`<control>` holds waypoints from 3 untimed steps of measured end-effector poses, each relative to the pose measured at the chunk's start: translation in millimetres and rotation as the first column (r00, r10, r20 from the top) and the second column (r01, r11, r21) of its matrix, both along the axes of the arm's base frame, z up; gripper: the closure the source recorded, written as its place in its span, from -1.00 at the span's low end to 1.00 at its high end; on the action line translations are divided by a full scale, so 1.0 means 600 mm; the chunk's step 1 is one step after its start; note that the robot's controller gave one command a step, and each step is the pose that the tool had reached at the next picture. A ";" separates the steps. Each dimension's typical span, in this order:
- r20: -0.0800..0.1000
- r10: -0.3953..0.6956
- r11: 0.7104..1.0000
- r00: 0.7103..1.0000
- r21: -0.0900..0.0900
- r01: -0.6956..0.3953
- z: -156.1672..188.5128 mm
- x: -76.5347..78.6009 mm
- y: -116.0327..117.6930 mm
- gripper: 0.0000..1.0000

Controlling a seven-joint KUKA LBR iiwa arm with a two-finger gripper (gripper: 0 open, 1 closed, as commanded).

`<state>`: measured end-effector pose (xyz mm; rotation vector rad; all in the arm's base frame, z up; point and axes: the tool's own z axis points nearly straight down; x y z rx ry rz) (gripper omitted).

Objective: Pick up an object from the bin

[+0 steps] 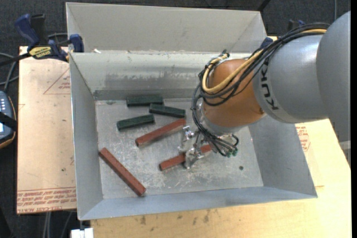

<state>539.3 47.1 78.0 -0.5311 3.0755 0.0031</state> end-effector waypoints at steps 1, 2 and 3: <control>-0.019 0.030 1.000 0.999 -0.004 -0.030 0.043 0.003 0.006 1.00; -0.018 0.055 0.998 0.998 -0.004 -0.055 0.218 0.005 -0.004 1.00; -0.018 0.055 0.998 0.998 -0.004 -0.055 0.218 0.005 -0.004 1.00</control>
Offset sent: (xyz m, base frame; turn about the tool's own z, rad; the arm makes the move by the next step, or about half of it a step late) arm 0.0021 -0.0029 0.1314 -0.0581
